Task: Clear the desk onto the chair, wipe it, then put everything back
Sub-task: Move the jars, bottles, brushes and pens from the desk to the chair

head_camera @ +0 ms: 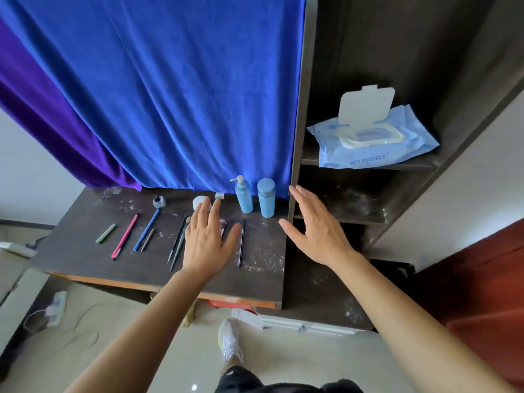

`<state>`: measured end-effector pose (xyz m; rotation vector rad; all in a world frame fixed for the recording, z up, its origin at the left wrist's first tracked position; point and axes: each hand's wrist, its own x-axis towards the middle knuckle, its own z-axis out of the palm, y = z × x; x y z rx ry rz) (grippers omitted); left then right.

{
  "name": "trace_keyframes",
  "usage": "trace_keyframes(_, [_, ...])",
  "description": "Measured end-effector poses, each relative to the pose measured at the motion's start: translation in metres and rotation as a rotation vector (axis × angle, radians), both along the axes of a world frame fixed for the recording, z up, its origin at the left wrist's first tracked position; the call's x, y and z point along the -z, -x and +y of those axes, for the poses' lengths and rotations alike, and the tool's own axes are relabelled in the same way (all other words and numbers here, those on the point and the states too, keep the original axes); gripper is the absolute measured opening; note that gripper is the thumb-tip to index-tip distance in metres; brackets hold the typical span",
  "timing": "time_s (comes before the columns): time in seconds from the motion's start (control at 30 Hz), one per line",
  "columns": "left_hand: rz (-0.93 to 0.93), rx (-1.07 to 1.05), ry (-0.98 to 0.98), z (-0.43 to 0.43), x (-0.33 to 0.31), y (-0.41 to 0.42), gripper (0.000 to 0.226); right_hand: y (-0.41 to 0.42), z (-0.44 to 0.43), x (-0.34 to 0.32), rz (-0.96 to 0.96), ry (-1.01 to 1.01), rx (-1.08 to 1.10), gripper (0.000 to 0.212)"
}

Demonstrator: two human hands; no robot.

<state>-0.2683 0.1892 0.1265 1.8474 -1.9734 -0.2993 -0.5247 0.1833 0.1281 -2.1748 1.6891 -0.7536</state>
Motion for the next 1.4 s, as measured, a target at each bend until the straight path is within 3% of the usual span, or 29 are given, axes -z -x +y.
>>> trace_keyframes(0.23, [-0.014,0.224,-0.194,-0.094,0.046,-0.047,0.080,-0.071,-0.054,0.043,-0.211,-0.225,0.255,0.080])
trace_keyframes(0.47, [0.173,0.281,-0.447,-0.153,0.088,-0.043,0.082,-0.102,-0.080,0.090,-0.320,-0.396,0.482,0.096])
trace_keyframes(0.63, [0.314,0.289,-0.495,-0.190,0.106,-0.023,0.075,-0.091,-0.109,0.097,-0.289,-0.406,0.487,0.098])
trace_keyframes(0.73, [0.372,0.233,-0.481,-0.200,0.115,-0.014,0.065,-0.096,-0.123,0.105,-0.294,-0.379,0.510,0.085])
trace_keyframes(0.9, [0.468,0.125,-0.437,-0.190,0.116,-0.017,0.052,-0.107,-0.124,0.106,-0.485,-0.298,0.621,0.061])
trace_keyframes(1.0, [0.521,0.039,-0.377,-0.164,0.103,-0.031,0.042,-0.108,-0.099,0.100,-0.504,-0.298,0.584,0.058])
trace_keyframes(1.17, [0.474,0.006,-0.251,-0.119,0.051,-0.049,0.046,-0.104,-0.050,0.071,-0.535,-0.214,0.520,0.063])
trace_keyframes(1.4, [0.594,0.177,-0.139,-0.064,-0.002,-0.029,0.049,-0.082,0.012,0.021,-0.566,-0.011,0.526,0.060])
